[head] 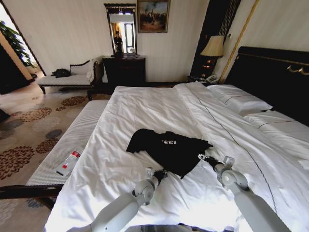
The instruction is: Fold the clothes on the bed.
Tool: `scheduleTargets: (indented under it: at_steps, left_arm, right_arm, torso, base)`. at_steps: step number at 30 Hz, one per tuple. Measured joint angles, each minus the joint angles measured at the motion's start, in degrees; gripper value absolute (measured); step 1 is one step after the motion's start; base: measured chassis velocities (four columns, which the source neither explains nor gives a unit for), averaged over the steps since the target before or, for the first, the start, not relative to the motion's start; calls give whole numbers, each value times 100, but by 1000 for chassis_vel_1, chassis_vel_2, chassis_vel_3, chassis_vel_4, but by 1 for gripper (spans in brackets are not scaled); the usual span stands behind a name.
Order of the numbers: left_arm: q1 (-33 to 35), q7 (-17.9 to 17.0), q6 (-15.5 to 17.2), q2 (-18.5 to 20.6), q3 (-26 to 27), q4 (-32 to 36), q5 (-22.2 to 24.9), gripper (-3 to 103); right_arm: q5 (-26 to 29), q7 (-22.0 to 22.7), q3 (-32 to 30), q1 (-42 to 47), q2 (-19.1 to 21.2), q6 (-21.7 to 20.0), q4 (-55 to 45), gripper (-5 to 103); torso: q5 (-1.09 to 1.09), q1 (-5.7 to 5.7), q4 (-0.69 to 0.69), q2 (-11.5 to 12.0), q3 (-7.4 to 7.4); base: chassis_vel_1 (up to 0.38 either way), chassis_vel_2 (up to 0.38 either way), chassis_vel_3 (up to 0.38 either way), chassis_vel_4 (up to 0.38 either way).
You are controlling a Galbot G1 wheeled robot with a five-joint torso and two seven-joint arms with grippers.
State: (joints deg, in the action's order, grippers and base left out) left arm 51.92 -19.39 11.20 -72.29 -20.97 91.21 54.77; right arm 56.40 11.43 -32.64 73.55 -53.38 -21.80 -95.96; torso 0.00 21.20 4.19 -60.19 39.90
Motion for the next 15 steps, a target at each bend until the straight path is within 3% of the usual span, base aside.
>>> scheduleTargets:
  at_steps: [10, 14, 15]
  left_arm:
    - [516, -68, 41, 984, 663, 1114, 9, 0]
    - [1135, -76, 72, 1520, 1505, 1840, 97, 0]
    - [1135, -76, 72, 1520, 1505, 1840, 97, 0]
  right_arm:
    - [172, 114, -120, 266, -79, -79, -367, 100]
    - [204, 170, -167, 435, -116, -152, -615, 100]
    - [204, 170, -167, 435, -116, -152, -615, 100]
  torso:
    - [-1, 1, 0, 0, 0]
    - [0, 0, 0, 0, -1]
    - [0, 0, 0, 0, -1]
  base:
    - [0, 0, 0, 0]
    - [0, 0, 0, 0]
    - [0, 0, 0, 0]
